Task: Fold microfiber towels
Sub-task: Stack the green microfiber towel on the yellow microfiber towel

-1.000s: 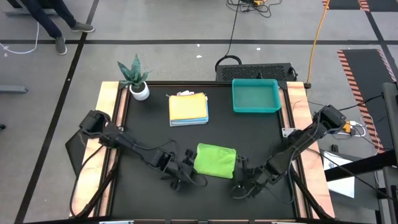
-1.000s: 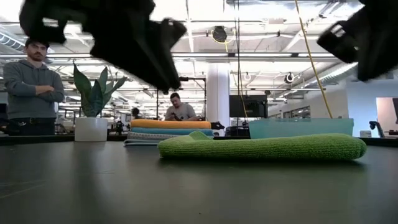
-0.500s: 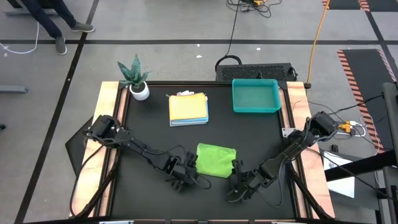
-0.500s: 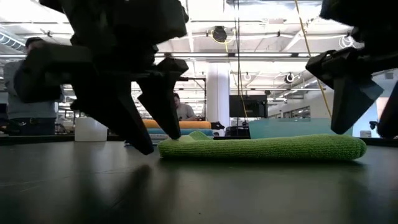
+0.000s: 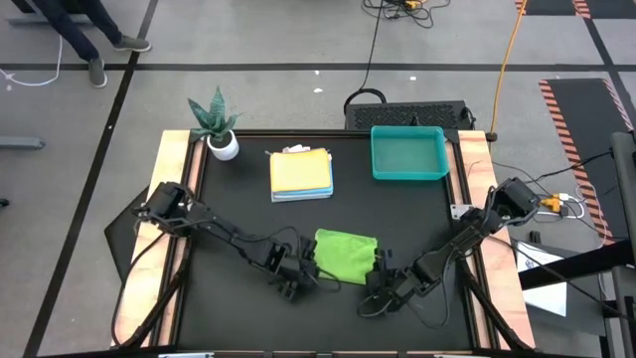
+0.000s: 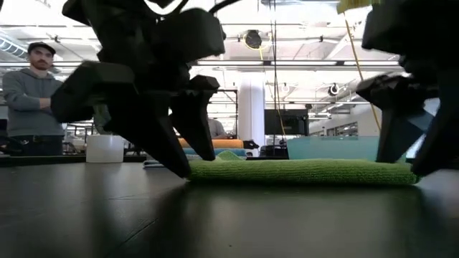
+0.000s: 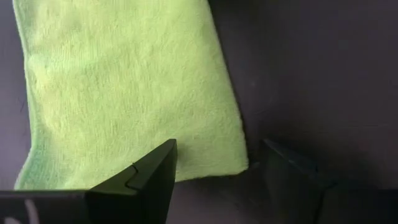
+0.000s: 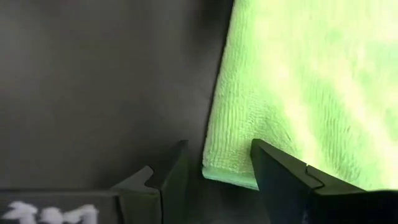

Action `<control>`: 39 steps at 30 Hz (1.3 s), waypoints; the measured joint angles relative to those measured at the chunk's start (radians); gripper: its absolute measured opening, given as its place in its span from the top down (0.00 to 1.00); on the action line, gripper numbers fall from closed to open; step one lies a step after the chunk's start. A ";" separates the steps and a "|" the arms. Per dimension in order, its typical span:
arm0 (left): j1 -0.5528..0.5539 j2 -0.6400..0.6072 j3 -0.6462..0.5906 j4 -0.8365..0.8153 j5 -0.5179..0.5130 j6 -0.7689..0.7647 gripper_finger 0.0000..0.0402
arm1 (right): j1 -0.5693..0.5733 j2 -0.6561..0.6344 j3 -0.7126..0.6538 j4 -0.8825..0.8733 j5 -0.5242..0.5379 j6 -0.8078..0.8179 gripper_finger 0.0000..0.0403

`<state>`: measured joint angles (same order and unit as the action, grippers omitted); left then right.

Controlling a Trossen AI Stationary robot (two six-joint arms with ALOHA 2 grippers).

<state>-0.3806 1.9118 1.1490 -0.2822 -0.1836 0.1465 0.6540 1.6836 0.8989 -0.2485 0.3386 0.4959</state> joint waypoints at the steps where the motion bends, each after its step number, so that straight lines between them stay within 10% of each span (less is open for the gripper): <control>1: 0.004 0.000 -0.005 0.000 0.000 -0.004 0.43 | 0.000 0.000 -0.011 0.004 0.000 0.010 0.59; 17: 0.009 -0.002 -0.076 0.129 0.054 -0.103 0.73 | -0.005 -0.003 -0.096 0.113 -0.019 0.096 0.61; 27: 0.001 -0.001 -0.077 0.133 0.055 -0.112 0.96 | -0.021 -0.003 -0.098 0.118 -0.048 0.104 0.97; 39: -0.003 -0.117 -0.077 0.110 0.137 -0.247 0.99 | -0.069 -0.201 -0.102 0.094 -0.192 0.175 0.99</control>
<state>-0.3838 1.7951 1.0718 -0.1719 -0.0461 -0.1006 0.5848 1.4827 0.7974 -0.1545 0.1462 0.6709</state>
